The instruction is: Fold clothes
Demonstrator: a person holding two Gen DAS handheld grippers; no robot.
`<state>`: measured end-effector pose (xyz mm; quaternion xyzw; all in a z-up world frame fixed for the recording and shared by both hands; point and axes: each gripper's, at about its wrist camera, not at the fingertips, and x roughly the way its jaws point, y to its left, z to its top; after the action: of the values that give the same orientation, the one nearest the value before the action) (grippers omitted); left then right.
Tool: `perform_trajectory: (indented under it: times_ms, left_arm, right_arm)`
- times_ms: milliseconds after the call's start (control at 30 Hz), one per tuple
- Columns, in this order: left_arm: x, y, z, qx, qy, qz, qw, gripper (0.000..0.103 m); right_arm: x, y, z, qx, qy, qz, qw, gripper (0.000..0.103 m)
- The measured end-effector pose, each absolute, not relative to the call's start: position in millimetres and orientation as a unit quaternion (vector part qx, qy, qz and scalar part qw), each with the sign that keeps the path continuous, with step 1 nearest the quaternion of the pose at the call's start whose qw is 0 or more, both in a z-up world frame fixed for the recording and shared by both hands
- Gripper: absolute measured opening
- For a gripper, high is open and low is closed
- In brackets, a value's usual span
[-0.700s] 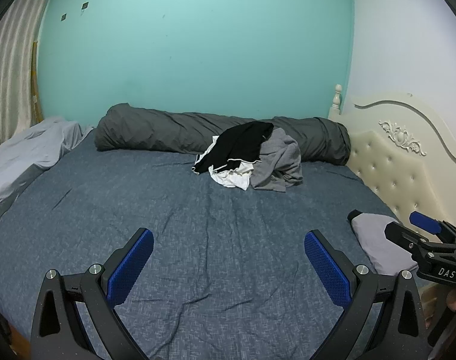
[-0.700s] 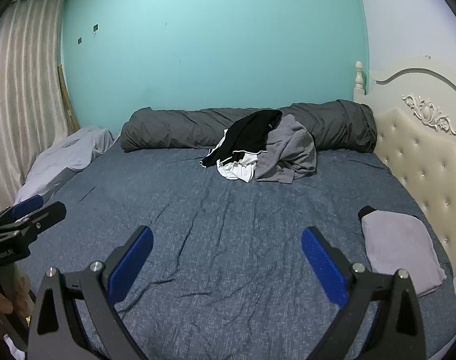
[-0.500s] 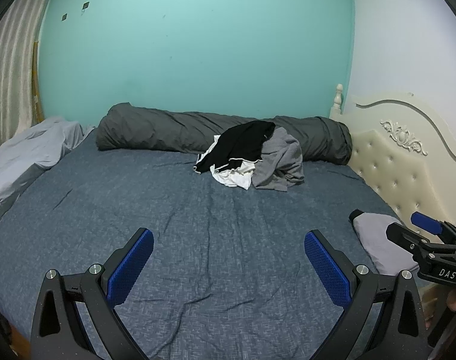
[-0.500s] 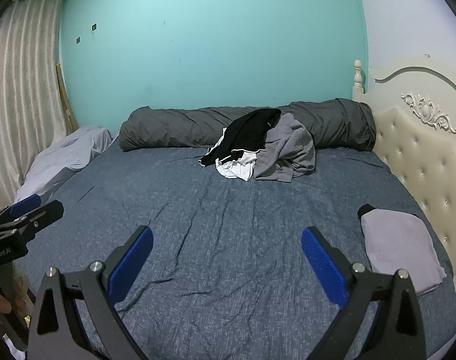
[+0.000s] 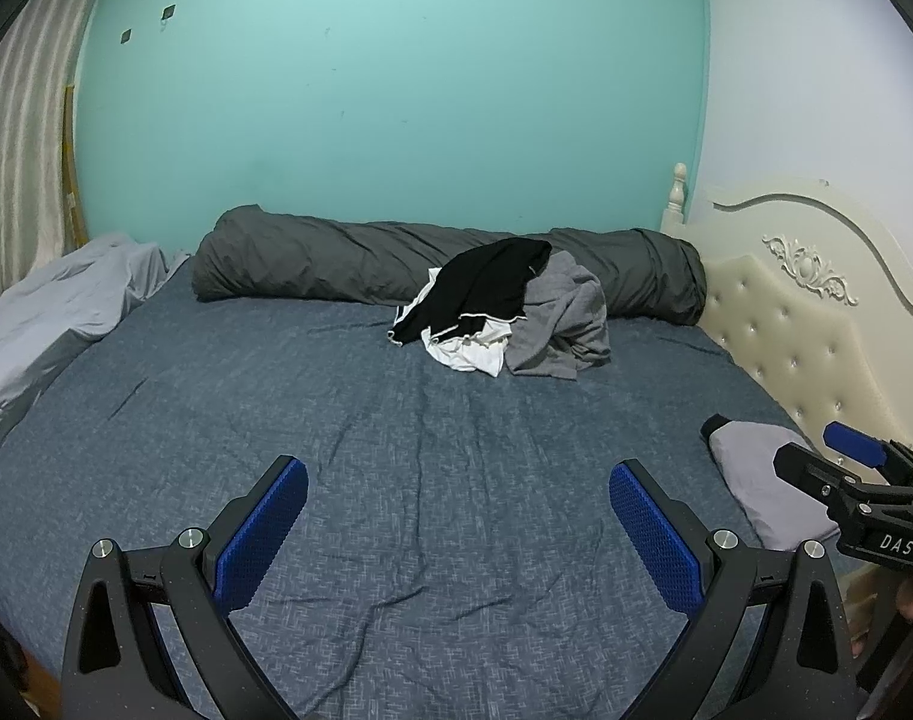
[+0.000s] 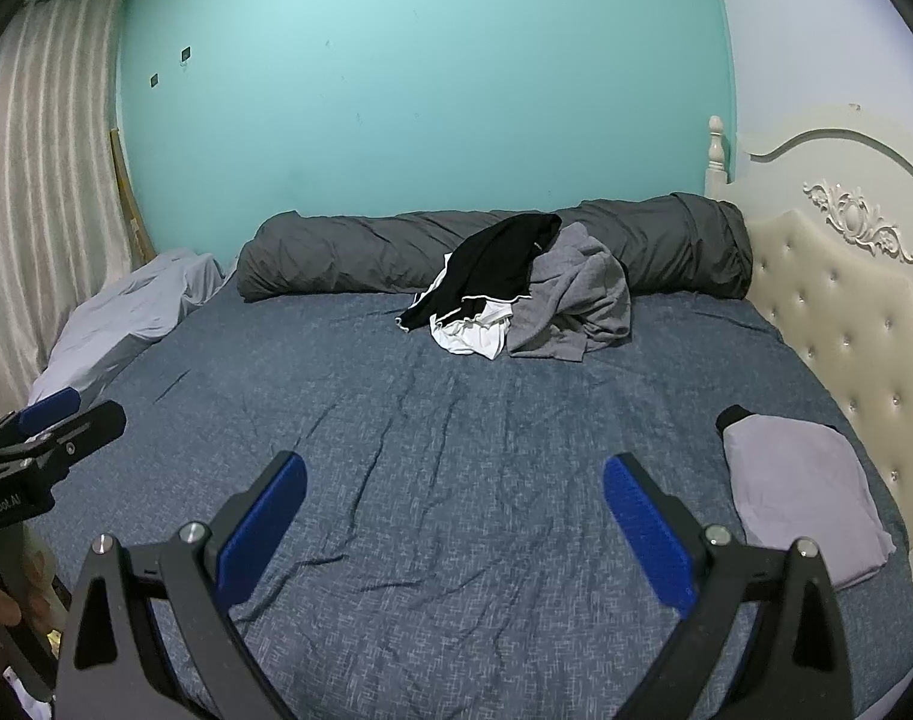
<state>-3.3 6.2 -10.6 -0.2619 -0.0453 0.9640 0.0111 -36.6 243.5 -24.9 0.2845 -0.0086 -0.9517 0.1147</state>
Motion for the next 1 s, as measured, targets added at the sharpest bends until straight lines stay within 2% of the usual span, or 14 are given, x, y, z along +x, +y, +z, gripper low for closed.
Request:
perform_trajectory:
  times_ms: [1000]
  left_arm:
    - [-7.1, 7.4, -11.0, -0.267, -0.042, 0.963, 0.017, 0.103]
  right_arm:
    - [-37.0, 246.5, -23.0, 0.283, -0.011, -0.953, 0.112, 0.1]
